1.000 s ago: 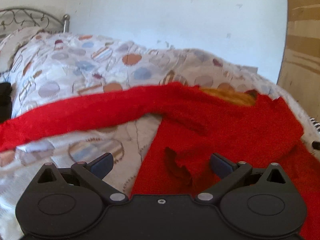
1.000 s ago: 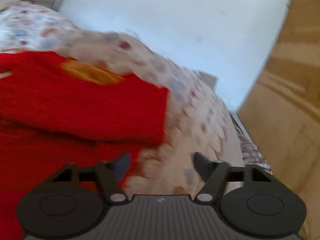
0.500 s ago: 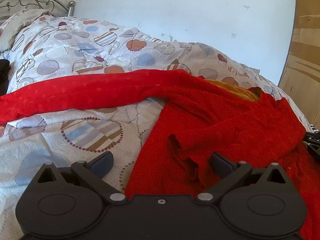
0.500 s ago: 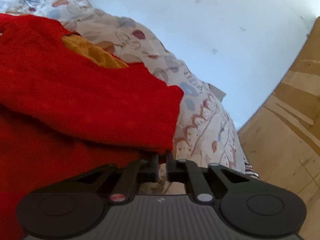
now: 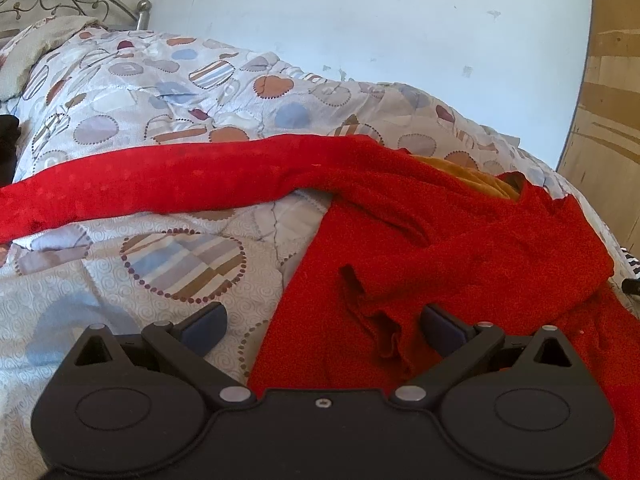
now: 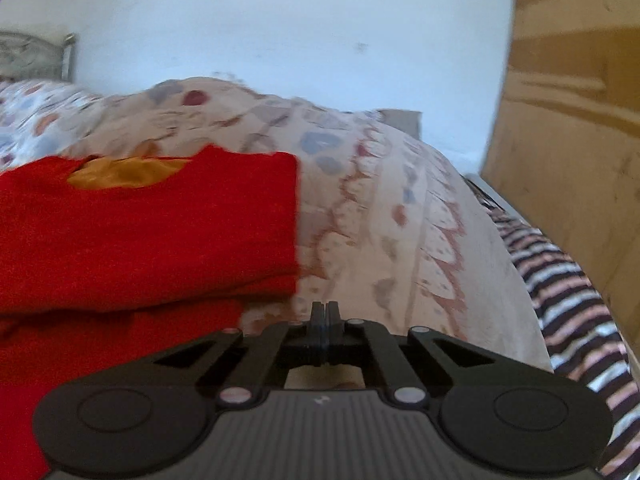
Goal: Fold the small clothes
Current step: 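Grasp a sleeve cuff with the right gripper and fold it across the sweater body, then grasp the other sleeve cuff with the left gripper and fold it across the body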
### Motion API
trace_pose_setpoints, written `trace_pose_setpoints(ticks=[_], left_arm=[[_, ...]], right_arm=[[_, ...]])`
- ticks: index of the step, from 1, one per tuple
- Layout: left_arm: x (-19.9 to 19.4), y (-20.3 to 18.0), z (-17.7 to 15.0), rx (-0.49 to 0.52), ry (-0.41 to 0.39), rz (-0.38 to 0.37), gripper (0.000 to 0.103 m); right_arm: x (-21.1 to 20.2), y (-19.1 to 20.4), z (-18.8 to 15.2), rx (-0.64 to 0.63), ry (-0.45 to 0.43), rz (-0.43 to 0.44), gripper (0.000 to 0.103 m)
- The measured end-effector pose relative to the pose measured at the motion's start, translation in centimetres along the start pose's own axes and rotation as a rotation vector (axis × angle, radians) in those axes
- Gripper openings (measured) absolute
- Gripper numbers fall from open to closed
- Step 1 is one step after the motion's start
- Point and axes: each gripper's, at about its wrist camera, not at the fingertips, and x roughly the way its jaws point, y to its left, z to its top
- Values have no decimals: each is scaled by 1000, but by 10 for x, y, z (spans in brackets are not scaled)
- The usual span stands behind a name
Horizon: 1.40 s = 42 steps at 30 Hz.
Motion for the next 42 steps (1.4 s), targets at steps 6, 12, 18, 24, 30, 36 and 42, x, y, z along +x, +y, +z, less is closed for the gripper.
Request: trace_pose_setpoints(ticks=[6, 12, 18, 24, 30, 36, 42], left_arm=[[-25, 10, 11, -39, -22, -2, 103], [-71, 55, 19, 9, -33, 76, 103], [-104, 146, 17, 9, -6, 269, 103], [-111, 241, 21, -79, 7, 363, 102], [-94, 305, 32, -268, -29, 298, 102], [-62, 328, 45, -304, -4, 292, 78], [-49, 334, 43, -352, 23, 237, 57]], right_arm=[[-30, 11, 0, -39, -6, 40, 56], [-94, 14, 0, -31, -35, 135, 103], [-163, 31, -23, 78, -69, 273, 103], [-196, 68, -62, 182, -107, 349, 103], [-202, 100, -77, 236, -173, 258, 103], [-197, 109, -81, 219, -136, 246, 103], [-193, 110, -85, 247, -104, 234, 103]])
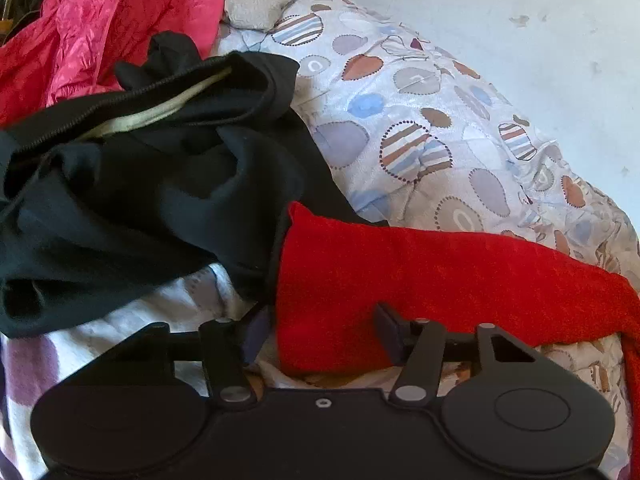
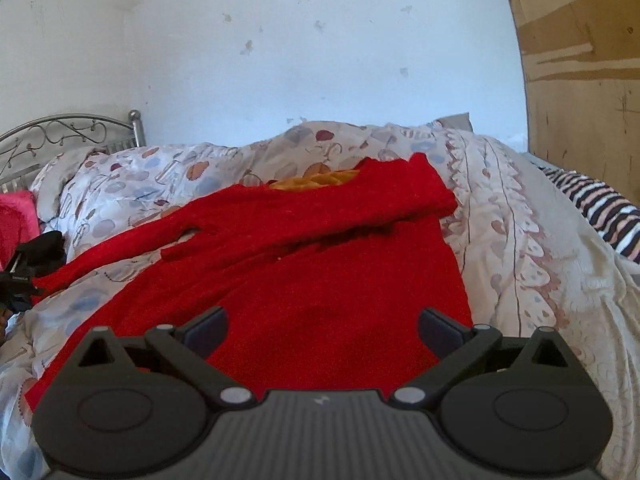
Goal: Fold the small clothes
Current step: 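Grasp the other sleeve cuff with the left gripper and fold it across the body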
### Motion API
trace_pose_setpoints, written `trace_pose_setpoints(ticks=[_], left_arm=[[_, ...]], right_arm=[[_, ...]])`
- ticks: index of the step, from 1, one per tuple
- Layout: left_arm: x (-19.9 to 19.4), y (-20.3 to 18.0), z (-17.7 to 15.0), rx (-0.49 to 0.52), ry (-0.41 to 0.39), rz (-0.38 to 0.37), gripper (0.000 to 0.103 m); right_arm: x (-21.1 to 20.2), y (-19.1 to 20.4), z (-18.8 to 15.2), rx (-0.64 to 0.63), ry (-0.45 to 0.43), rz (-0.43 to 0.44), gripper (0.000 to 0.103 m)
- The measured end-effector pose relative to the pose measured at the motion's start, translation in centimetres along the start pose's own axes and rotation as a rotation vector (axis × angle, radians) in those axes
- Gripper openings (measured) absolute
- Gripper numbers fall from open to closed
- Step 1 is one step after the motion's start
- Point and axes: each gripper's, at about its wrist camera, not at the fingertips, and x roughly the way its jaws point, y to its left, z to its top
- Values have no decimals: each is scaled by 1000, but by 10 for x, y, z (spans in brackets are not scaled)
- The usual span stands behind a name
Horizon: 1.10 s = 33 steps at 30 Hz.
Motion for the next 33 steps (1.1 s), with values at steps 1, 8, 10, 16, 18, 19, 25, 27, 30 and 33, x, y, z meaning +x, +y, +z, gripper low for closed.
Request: trace_pose_setpoints(ticks=[1, 8, 10, 16, 18, 19, 25, 27, 30, 33], left_arm=[[0, -2, -1, 6, -2, -5, 54], [-6, -23, 5, 69, -25, 38, 10], [-15, -34, 9, 111, -51, 64, 9], [-57, -76, 26, 252, -172, 39, 8], [-75, -98, 35, 301, -220, 3, 8], [-84, -108, 38, 316, -240, -17, 8], [-141, -191, 46, 420, -360, -189, 8], [-157, -218, 42, 455, -372, -259, 8], [-182, -259, 29, 477, -386, -392, 8], [-199, -297, 7, 497, -361, -512, 8]], right_arm=[[0, 0, 0, 2, 2, 0, 103], [-1, -1, -1, 4, 0, 10, 103], [-1, -1, -2, 5, 0, 15, 103], [-1, -5, -3, 29, -7, 36, 103], [-2, -6, -4, 40, -12, 42, 103], [-2, -7, -3, 46, -15, 41, 103], [-13, -11, -2, 71, -59, 35, 103], [-19, -12, -2, 67, -73, 33, 103], [-29, -15, -3, 59, -86, 16, 103], [-41, -21, -5, 59, -88, -1, 103]])
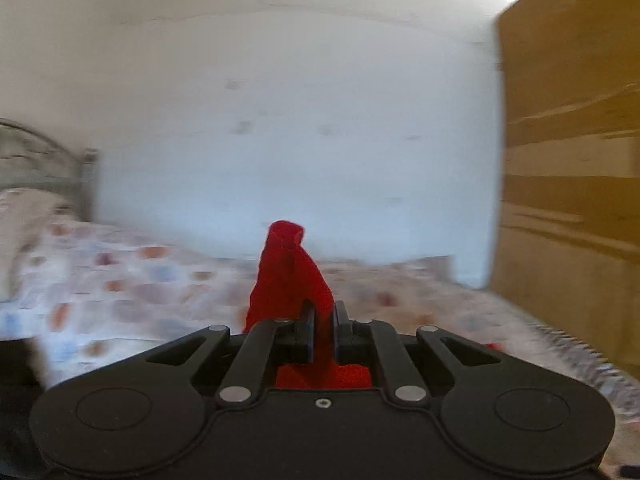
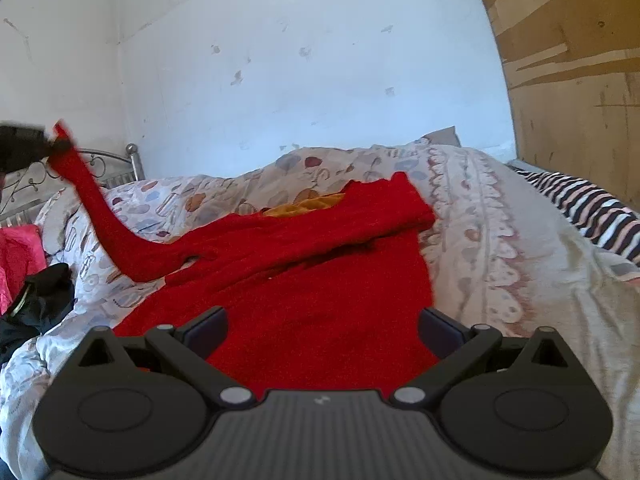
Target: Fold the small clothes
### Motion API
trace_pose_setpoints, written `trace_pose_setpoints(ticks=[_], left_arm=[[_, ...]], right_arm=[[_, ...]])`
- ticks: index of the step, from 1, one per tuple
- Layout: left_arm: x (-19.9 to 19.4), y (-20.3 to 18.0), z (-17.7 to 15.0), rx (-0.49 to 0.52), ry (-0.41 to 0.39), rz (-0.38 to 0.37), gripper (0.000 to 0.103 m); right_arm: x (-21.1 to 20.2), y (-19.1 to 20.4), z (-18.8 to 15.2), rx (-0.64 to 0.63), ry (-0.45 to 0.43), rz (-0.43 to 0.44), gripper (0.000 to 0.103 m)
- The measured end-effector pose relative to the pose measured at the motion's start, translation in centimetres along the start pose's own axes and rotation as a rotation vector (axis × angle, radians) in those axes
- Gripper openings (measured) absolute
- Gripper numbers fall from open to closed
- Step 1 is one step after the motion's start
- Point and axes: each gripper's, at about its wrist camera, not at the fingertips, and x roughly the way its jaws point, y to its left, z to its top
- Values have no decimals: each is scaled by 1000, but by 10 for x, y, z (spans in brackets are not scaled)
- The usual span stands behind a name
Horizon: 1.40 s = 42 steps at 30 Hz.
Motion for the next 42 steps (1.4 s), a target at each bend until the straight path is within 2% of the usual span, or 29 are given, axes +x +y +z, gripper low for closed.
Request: trace_pose_setpoints(ticks=[4, 9, 18, 20, 24, 27, 28, 29, 30, 32, 34, 36, 39, 42], left_arm=[[11, -58, -10, 14, 40, -164, 8], [18, -107, -43, 36, 101, -309, 8], [17, -156, -125, 95, 252, -479, 1], [22, -163, -140, 126, 289, -488, 2], [27, -158, -157, 98, 364, -480, 10], [24, -145, -161, 83, 375, -419, 27], [25, -137, -162, 76, 381, -399, 37], [23, -129, -161, 72, 384, -375, 52], [26, -121, -158, 70, 388, -341, 60], [28, -97, -159, 80, 388, -255, 84], [33, -72, -158, 110, 396, -164, 92], [37, -40, -163, 136, 418, -80, 95], [45, 6, -164, 114, 443, -16, 97], [60, 48, -163, 59, 448, 6, 97]], right_arm=[[-19, -9, -1, -7, -13, -36, 103], [-40, -26, -4, 4, -27, -99, 103], [-58, -48, -14, 33, -12, -177, 103], [-59, -49, -16, 40, -9, -184, 103], [-57, -49, -17, 37, -2, -185, 103], [-54, -47, -14, 21, 4, -179, 103], [-53, -45, -13, 16, 6, -174, 103], [-50, -44, -10, 12, 10, -163, 103], [-45, -43, -6, 6, 16, -149, 103], [-35, -41, 3, -16, 28, -116, 103], [-16, -37, 17, -46, 57, -65, 103], [12, -31, 32, -76, 106, 3, 103], [59, -15, 58, -113, 152, 119, 103], [115, 15, 90, -180, 184, 218, 103]])
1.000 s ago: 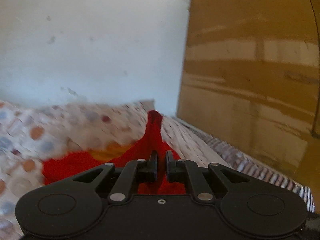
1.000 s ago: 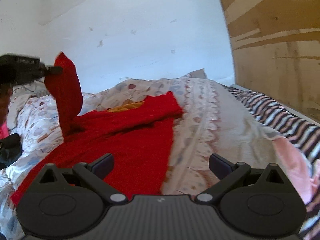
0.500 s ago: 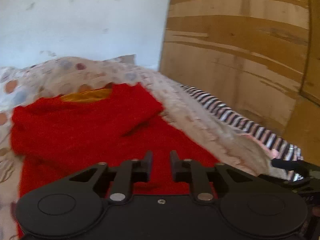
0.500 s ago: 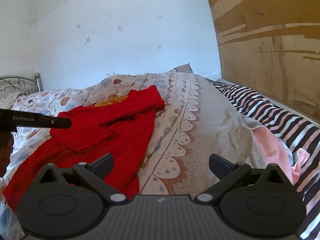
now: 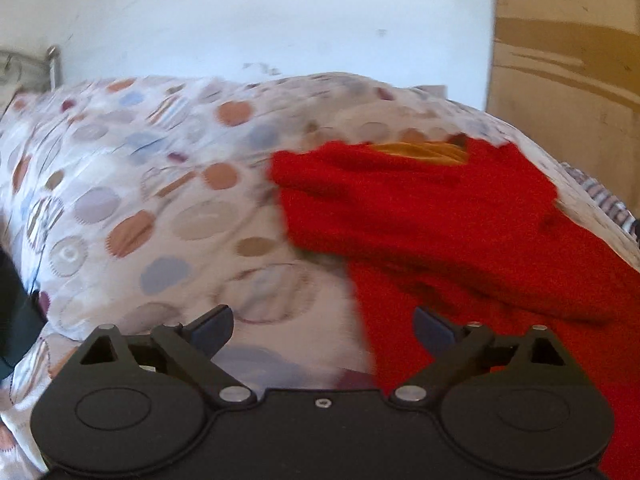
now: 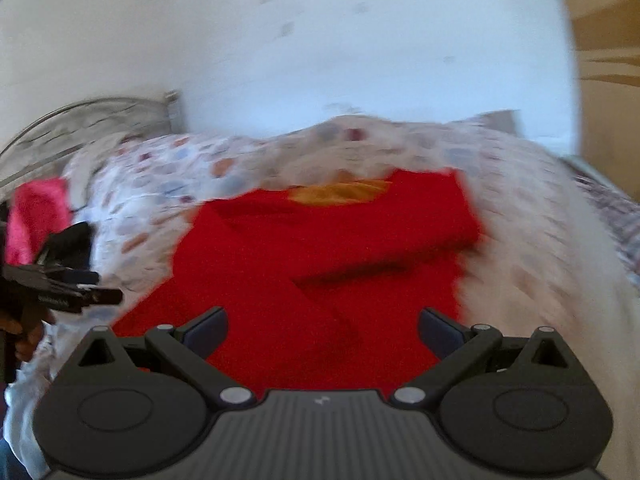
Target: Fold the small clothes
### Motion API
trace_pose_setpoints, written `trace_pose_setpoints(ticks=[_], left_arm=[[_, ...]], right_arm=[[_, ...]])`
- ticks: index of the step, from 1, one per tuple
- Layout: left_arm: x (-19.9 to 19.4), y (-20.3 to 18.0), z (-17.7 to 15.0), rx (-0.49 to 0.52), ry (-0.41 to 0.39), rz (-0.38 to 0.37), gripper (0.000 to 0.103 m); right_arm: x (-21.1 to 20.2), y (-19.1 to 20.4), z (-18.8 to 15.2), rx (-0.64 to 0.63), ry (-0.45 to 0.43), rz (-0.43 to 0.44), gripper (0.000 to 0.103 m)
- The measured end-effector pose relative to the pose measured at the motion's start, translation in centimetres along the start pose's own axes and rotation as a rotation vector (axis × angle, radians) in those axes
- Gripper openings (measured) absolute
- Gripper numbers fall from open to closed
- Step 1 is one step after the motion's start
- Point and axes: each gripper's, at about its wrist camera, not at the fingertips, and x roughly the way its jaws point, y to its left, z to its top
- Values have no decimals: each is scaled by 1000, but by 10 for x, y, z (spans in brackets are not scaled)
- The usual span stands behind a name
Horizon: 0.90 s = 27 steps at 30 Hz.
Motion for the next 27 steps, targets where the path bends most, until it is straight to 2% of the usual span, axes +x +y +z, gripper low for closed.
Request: trace_pose_setpoints(ticks=[5, 10, 12, 14, 15, 18, 19, 22, 24, 25, 26, 27], left_arm=[[32, 43, 18, -78, -49, -33, 98], [71, 52, 35, -115, -83, -90, 99], [88, 55, 38, -147, -76, -109, 93], [104, 60, 42, -202, -68, -142, 83], [111, 63, 43, -236, -74, -162, 81], [126, 67, 45, -302, -70, -190, 68], [131, 68, 45, -312, -65, -198, 60], [138, 67, 46, -337, -58, -223, 49], [140, 64, 47, -336, -53, -250, 31], [139, 63, 47, -333, -52, -262, 21], [136, 61, 47, -326, -60, -253, 17], [134, 58, 47, -311, -70, -240, 15]], right_arm=[[98, 44, 69, -92, 26, 85, 95], [195, 89, 117, -148, 82, 150, 76], [226, 103, 130, -160, 104, 173, 64], [253, 118, 142, -186, 124, 194, 59], [261, 125, 145, -204, 126, 206, 56], [287, 150, 150, -271, 160, 243, 53], [293, 158, 148, -297, 177, 250, 53], [307, 179, 138, -405, 241, 214, 53], [315, 188, 128, -466, 282, 171, 51], [317, 190, 124, -480, 286, 152, 46], [318, 190, 120, -497, 281, 111, 24], [319, 190, 118, -504, 277, 97, 17]])
